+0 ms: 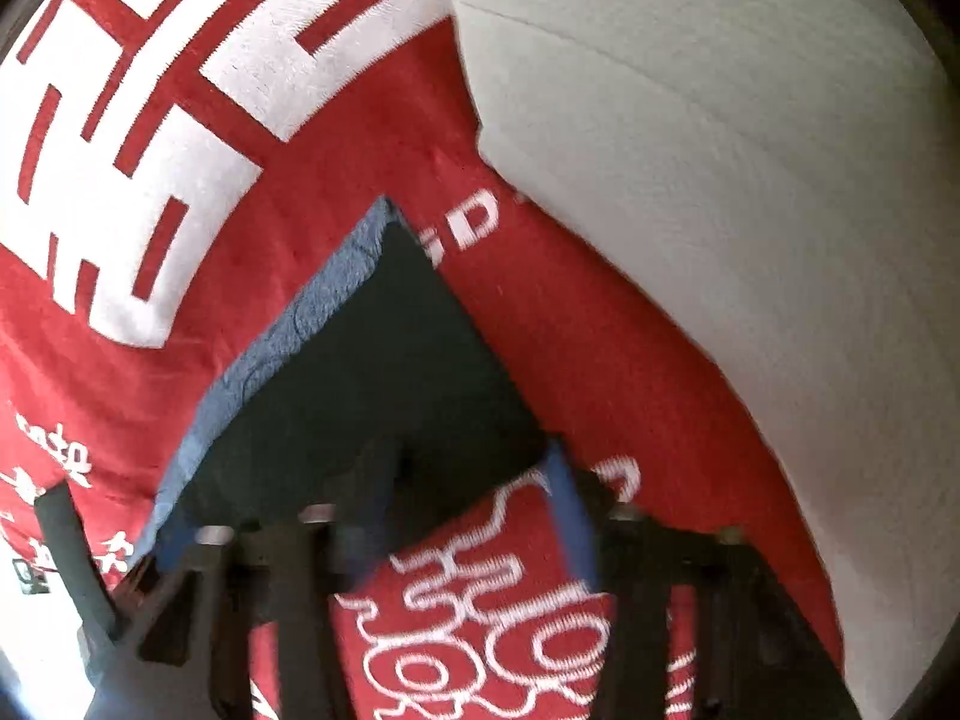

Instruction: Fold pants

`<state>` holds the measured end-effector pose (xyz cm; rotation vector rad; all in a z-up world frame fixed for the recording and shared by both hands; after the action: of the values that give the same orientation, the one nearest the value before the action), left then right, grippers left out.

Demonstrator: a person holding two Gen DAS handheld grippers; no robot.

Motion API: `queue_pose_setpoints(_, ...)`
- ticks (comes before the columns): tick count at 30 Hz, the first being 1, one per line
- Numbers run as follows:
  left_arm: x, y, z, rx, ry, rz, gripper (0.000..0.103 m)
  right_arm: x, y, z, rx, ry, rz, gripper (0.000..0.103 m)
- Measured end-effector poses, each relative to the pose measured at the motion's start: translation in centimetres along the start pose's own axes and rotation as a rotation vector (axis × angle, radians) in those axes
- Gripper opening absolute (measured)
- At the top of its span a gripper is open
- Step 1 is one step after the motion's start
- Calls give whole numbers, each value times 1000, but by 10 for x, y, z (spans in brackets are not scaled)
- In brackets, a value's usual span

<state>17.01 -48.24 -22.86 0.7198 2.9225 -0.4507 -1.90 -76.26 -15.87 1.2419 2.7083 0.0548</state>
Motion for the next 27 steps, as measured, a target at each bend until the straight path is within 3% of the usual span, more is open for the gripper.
queue_pose_setpoints(3,8,2,-2,-2,9,2,96,-2,6,-16,19,-61,-74,22)
queue_pose_setpoints(6,11,11,2,5,17,15,97,6,7,1,101,-4,-134,25)
queue_pose_setpoints(7,12,14,1,11,15,1,97,6,2,6,90,29,-109,28)
queue_pose_setpoints(10,17,15,-11,12,-5,-14,97,10,10,-1,19,1,-81,40)
queue_pose_setpoints(12,25,18,-23,29,-14,-27,97,15,14,-19,-21,-32,-117,61)
queue_pose_setpoints(14,39,23,-31,38,-10,-48,97,24,19,-30,-51,-42,-144,65)
queue_pose_setpoints(19,72,51,-53,37,3,-103,97,53,20,-33,-96,60,-151,65)
queue_pose_setpoints(23,109,73,-84,10,-23,-131,97,87,44,-33,-104,112,-182,65)
queue_pose_setpoints(27,135,124,-112,-23,-59,-171,97,116,65,-35,-102,146,-223,65)
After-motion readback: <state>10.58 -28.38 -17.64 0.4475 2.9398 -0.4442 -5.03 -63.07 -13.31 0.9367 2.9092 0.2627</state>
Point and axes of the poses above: each gripper's, at about its wrist camera, not at the fingertips, and z roughly the way its jaws point, y to its left, x to its underside, the point moved 2 cm from there along z, roughly the way its jaws point, and after that the axes turned 14 degrees about x, right-handed, at the moved point
